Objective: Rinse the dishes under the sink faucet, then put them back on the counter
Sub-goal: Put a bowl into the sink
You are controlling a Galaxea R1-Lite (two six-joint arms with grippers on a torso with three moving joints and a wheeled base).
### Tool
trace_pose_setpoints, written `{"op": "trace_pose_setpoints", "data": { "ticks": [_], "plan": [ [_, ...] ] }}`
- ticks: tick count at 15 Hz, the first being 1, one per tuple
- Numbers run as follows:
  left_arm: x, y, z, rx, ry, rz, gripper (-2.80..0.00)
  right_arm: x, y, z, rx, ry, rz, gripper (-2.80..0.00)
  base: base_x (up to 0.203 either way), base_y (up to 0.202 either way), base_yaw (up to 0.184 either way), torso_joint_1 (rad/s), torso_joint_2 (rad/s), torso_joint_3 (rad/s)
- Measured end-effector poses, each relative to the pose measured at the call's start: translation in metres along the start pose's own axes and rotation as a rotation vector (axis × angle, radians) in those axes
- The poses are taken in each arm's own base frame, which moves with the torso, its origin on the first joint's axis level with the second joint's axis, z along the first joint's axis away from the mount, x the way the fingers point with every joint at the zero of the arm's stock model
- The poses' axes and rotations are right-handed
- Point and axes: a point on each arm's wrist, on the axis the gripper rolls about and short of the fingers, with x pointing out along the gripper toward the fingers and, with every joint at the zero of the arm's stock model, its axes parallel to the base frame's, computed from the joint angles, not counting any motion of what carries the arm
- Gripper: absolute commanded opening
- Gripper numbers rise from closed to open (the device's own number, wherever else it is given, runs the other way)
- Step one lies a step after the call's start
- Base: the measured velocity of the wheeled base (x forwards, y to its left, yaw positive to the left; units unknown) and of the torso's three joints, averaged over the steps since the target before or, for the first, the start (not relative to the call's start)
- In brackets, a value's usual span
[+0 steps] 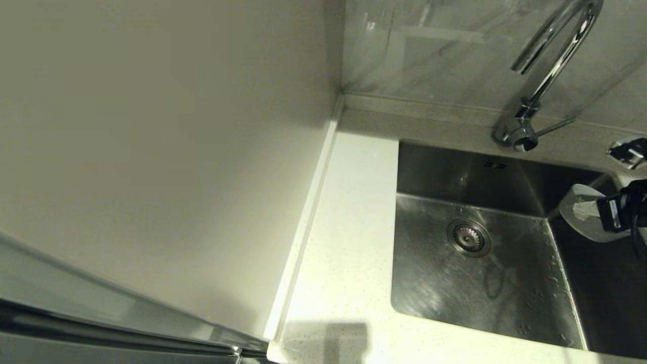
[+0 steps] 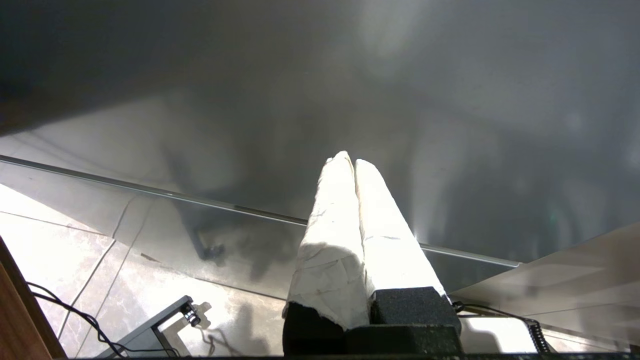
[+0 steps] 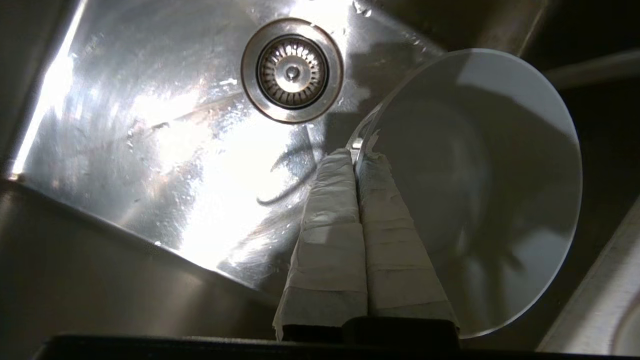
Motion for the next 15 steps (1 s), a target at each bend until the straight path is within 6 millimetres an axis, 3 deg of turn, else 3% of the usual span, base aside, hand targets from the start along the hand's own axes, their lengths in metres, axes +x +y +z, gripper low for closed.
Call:
{"op": "trace_pose_setpoints", "data": {
  "ticks": [4,10,15],
  "plan": [
    [0.0,0.0,0.0,0.0,0.001,0.0,-2.8,0.039,0.014,-0.015,-0.043,0.028,-0.064,-2.8,0.0,0.0,0.0,0.0,0.0,0.0],
    [0.0,0.0,0.0,0.0,0.0,0.0,-2.8,0.121,0.021,-0.049,-0.083,0.015,-0.153,-2.8,0.0,0.0,0.0,0.0,0.0,0.0],
    [0.0,0.0,0.0,0.0,0.0,0.0,-2.8,0.154,0.027,-0.062,-0.089,0.05,-0.138,-2.8,0.0,0.0,0.0,0.0,0.0,0.0]
  ]
}}
